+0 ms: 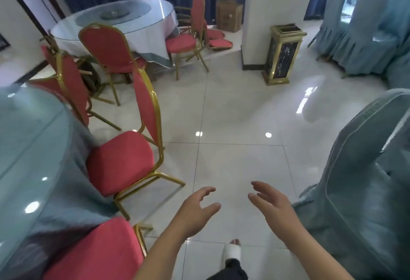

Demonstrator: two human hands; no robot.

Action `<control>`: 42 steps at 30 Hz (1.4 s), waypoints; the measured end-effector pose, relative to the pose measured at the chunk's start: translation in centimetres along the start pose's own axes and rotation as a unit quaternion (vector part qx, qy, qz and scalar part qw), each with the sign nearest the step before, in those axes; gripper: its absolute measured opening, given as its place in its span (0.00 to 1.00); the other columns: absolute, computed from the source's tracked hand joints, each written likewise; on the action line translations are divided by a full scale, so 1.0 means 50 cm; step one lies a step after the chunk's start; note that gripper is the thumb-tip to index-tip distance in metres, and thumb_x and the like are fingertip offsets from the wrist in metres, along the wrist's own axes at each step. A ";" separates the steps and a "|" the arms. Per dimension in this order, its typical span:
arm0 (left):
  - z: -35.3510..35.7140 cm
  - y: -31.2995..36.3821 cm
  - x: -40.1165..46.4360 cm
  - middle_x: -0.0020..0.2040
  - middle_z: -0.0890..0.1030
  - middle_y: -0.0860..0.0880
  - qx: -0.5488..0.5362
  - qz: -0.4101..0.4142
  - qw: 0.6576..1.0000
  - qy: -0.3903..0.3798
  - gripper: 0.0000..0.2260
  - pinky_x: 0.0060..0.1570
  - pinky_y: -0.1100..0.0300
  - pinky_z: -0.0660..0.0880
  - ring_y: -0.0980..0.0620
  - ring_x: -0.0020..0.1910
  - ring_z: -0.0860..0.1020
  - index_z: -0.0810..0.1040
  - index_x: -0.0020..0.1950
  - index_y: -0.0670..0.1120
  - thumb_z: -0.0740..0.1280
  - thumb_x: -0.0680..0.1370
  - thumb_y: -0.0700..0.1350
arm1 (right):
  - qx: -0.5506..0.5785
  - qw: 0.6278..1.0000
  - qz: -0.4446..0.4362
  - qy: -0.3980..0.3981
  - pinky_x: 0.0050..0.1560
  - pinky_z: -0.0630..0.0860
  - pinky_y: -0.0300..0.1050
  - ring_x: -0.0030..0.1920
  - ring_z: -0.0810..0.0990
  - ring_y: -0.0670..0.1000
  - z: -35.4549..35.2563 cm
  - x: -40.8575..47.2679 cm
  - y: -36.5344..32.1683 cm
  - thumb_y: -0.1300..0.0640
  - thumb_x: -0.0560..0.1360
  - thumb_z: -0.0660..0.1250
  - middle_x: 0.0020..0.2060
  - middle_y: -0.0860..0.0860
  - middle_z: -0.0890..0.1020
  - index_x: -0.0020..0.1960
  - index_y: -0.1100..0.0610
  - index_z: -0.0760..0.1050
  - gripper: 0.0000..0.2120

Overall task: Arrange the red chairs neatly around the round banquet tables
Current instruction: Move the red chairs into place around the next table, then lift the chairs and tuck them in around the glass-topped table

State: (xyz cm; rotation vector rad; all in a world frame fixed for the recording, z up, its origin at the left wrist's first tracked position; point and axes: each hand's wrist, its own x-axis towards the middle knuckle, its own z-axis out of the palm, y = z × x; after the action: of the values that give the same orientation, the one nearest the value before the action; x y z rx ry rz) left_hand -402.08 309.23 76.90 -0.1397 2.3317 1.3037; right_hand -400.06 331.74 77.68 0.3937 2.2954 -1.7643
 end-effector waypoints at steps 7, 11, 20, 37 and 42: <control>-0.084 0.196 0.314 0.63 0.74 0.62 -0.029 0.030 0.999 0.033 0.16 0.58 0.64 0.67 0.61 0.64 0.71 0.73 0.65 0.61 0.68 0.78 0.51 | 0.009 1.000 0.002 0.006 0.61 0.71 0.45 0.63 0.75 0.42 -0.106 0.276 -0.127 0.49 0.75 0.72 0.61 0.39 0.78 0.64 0.41 0.76 0.17; -0.116 0.256 0.455 0.60 0.77 0.64 -0.061 0.039 0.995 0.072 0.14 0.59 0.69 0.67 0.63 0.63 0.73 0.75 0.62 0.61 0.67 0.79 0.46 | 0.041 0.999 0.029 0.012 0.58 0.71 0.44 0.62 0.78 0.43 -0.134 0.431 -0.160 0.49 0.74 0.72 0.59 0.40 0.80 0.61 0.41 0.78 0.15; -0.228 0.331 0.783 0.65 0.74 0.61 -0.123 -0.063 0.973 0.187 0.18 0.64 0.61 0.66 0.60 0.68 0.69 0.74 0.65 0.61 0.69 0.78 0.46 | 0.077 0.993 -0.002 -0.093 0.55 0.69 0.43 0.61 0.76 0.41 -0.145 0.941 -0.319 0.52 0.76 0.71 0.59 0.41 0.80 0.61 0.43 0.78 0.14; -0.631 0.372 1.167 0.59 0.80 0.60 -0.247 -0.114 0.857 0.439 0.16 0.55 0.72 0.72 0.67 0.58 0.76 0.78 0.61 0.56 0.70 0.77 0.39 | -0.028 0.928 -0.067 -0.365 0.51 0.69 0.34 0.61 0.75 0.37 0.223 1.619 -0.705 0.52 0.77 0.70 0.60 0.39 0.79 0.62 0.43 0.77 0.15; -0.821 0.330 1.351 0.63 0.76 0.62 -0.297 -0.130 0.848 0.418 0.18 0.59 0.61 0.72 0.63 0.62 0.73 0.76 0.64 0.59 0.71 0.77 0.44 | -0.102 0.928 -0.079 -0.349 0.59 0.68 0.42 0.61 0.76 0.39 0.339 1.788 -0.838 0.50 0.75 0.71 0.59 0.39 0.80 0.61 0.42 0.77 0.15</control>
State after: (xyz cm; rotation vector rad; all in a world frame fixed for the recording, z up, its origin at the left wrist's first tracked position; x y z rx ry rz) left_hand -481.23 293.24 78.27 -1.4230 2.2650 2.0437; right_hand -498.21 312.06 81.67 -0.4120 1.9730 -1.3871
